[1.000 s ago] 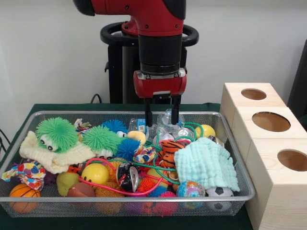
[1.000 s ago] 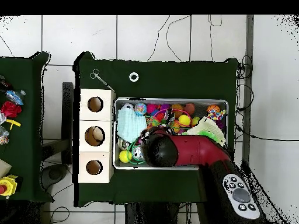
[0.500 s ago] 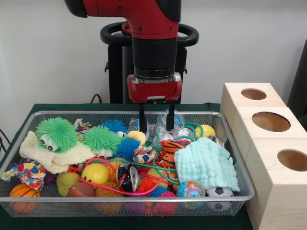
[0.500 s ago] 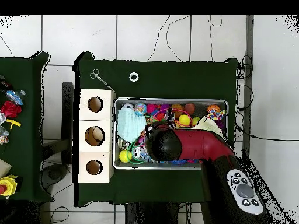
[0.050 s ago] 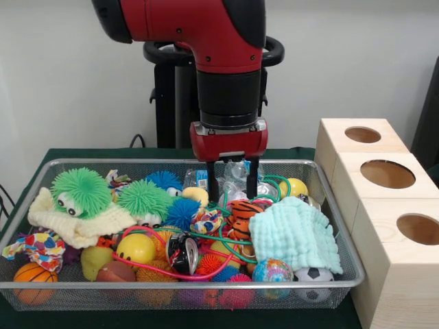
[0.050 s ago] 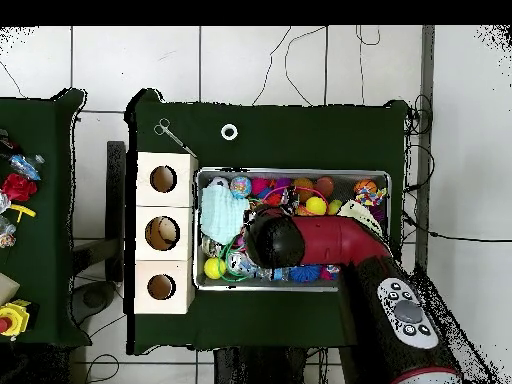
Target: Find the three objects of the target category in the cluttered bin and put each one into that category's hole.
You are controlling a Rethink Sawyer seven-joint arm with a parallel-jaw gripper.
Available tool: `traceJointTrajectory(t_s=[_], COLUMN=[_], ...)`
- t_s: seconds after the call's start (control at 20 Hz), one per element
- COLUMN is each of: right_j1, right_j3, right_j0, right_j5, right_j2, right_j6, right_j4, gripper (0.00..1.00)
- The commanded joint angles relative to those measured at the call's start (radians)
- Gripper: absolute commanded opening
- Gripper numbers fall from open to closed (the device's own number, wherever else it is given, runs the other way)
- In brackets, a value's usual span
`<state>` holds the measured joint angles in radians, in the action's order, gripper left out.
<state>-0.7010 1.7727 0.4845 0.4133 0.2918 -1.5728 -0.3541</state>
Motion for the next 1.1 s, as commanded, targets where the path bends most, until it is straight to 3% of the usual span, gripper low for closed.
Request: traceJointTrajectory(t_s=[0.05, 0.4, 1.1], right_j1=[0.035, 0.048, 0.098], right_j3=[0.004, 0.004, 0.048], right_j0=[-0.025, -0.042, 0.018], right_j5=[0.068, 0.0, -0.072], right_j2=[0.002, -0.035, 0.048], right_j6=[-0.028, -0.074, -0.005], right_j4=[-0.043, -0.052, -0.074], gripper=[1.0, 1.0, 1.0])
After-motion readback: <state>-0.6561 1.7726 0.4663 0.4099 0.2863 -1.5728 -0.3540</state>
